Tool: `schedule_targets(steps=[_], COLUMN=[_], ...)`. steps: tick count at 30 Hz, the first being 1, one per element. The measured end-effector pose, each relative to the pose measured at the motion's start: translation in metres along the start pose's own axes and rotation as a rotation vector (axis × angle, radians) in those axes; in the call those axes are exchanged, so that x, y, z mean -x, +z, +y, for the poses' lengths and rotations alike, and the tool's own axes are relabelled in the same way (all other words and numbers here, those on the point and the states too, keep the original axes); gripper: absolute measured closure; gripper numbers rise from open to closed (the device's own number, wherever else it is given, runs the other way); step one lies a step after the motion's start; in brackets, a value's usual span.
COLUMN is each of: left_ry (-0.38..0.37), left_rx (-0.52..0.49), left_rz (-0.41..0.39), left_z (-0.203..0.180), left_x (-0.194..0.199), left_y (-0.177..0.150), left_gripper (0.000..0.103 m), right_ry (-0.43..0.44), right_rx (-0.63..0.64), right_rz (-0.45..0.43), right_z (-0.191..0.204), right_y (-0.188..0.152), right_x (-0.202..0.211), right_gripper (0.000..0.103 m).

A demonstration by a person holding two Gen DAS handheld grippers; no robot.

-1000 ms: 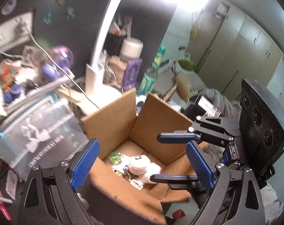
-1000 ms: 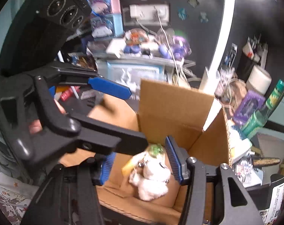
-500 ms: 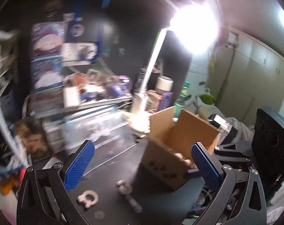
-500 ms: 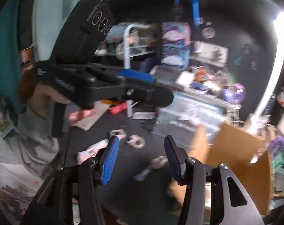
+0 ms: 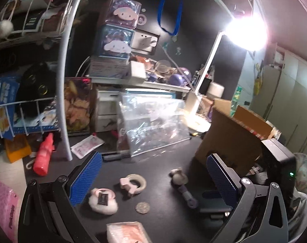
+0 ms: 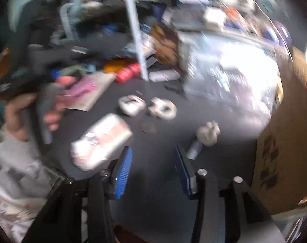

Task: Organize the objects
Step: 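Grasp the lavender strap with the right gripper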

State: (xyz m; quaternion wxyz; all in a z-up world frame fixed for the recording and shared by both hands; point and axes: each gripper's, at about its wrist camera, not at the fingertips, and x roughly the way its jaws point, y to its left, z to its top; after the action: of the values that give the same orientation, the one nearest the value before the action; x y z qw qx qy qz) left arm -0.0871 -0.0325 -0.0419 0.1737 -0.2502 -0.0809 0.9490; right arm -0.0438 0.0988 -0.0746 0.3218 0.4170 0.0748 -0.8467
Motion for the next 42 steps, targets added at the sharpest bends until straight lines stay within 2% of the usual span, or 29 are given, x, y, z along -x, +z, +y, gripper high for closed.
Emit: schedule_targets(steps=[3,6,14,19,25,27,28,29,33,38,42], left_ry=[0.007,-0.023,-0.061,-0.129,-0.199,-0.229,-0.241,-0.251,-0.293,-0.377,-0.384], left_rx=[-0.018,-0.008,-0.002,0.03,0.047,0.063,0.065,0.066,0.059,0.101,0.102], left_rz=[0.039,0.058,0.109,0.174,0.202,0.208,0.206,0.205,0.189,0.16,0.146], left_z=[-0.001,-0.001,-0.004,-0.006,-0.014,-0.015,-0.016,-0.017,-0.024,-0.03,-0.037], left_x=[-0.006,-0.01,-0.017,-0.023,-0.027,-0.028,-0.028,-0.027,-0.024,-0.019,-0.018], left_y=[-0.007,-0.01,-0.012,-0.017,-0.016,-0.012,-0.009,-0.006,0.009,0.035,0.055], left_gripper=[0.0,0.0,0.0,0.0,0.001,0.012,0.028,0.037,0.045,0.075,0.084], right_ry=[-0.073,-0.083,-0.143,-0.14,-0.076,-0.067,-0.058,-0.046,-0.019,-0.029,-0.042], right_rx=[-0.041,-0.055,0.035,0.075,0.159,0.205,0.221,0.236,0.286,0.355,0.375], right_rz=[0.01,0.034,0.046,0.032,-0.062,-0.094,-0.108,-0.12,-0.161,-0.211,-0.238], right_z=[-0.014,-0.023,-0.019,-0.016,0.001,0.012,0.016,0.02,0.031,0.037,0.034], right_y=[-0.005,-0.007,-0.008,-0.01,-0.002,0.003,0.006,0.01,0.024,0.043,0.055], right_x=[-0.017,-0.03,-0.045,-0.04,-0.012,0.001,0.008,0.014,0.037,0.065,0.083], right_gripper=[0.07,0.074,0.088,0.09,0.09,0.09,0.09,0.09,0.09,0.09,0.09])
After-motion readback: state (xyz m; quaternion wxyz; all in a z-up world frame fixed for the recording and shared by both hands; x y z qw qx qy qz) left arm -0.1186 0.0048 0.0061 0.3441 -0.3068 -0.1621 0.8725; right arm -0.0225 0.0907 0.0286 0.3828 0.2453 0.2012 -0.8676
